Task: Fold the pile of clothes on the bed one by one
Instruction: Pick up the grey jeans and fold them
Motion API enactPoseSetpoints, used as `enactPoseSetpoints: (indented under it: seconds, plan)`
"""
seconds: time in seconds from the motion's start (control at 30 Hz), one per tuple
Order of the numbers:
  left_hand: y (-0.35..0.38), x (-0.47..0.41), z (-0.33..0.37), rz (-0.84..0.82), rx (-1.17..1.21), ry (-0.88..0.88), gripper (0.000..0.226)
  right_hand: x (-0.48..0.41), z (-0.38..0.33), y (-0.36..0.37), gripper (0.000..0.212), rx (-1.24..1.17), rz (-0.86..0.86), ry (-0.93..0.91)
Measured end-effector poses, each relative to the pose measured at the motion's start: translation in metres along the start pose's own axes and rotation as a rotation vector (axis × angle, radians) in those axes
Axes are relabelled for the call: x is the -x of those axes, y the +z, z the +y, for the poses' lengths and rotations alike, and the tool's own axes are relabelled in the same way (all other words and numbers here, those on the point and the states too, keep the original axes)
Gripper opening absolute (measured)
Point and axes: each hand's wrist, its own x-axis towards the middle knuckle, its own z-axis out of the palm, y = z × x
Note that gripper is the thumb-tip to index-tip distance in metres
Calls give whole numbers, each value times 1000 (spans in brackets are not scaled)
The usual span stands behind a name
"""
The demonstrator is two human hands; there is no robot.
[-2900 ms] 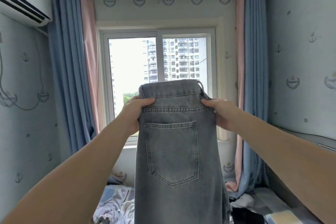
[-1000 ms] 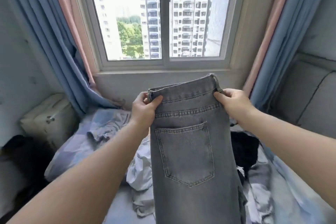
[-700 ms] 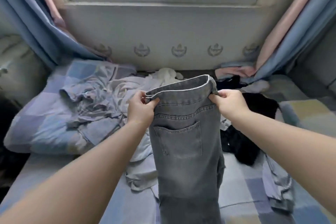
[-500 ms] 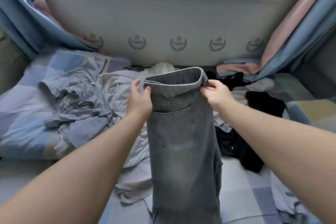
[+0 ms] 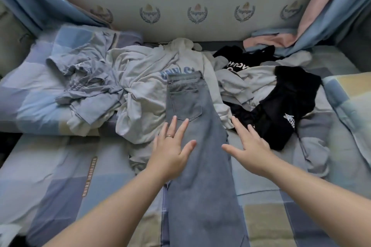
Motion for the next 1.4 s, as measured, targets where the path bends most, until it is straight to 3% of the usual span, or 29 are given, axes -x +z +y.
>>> enactPoseSetpoints:
  seconds: [0.27, 0.5, 0.63, 0.73, 0.83, 0.93, 1.0, 1.13, 1.27, 1.4]
  plan:
    - [104, 164, 24, -92, -62, -109, 66, 142, 90, 80, 78, -27, -102, -32]
    - [228, 317, -44, -307, 163, -514, 67, 228, 184, 215, 77, -242, -251, 111]
    - [284, 365, -86, -317, 289, -714, 75, 255, 221, 281, 73, -315, -326, 237]
    - [318, 381, -107, -246, 232, -710, 65, 264, 241, 326, 70, -268, -324, 284]
    - [334, 386, -111, -180, 271, -739, 39, 266, 248, 351, 60, -148, -189, 289]
    - [343, 387, -113, -143, 350, -763, 28, 267, 248, 360, 75, 22, -6, 373]
    - [346, 388, -115, -121, 389, -761, 29, 265, 248, 362, 75, -60, -1, 441]
    - [348, 397, -111, -139, 485, -744, 33, 263, 258, 358, 31, -191, -17, 493]
    - [347, 409, -104, -146, 572, -746, 26, 271, 265, 352, 24, -238, 18, 506]
    - [349, 432, -101, -293, 780, -816, 18, 287, 267, 360, 20, -507, -144, 613]
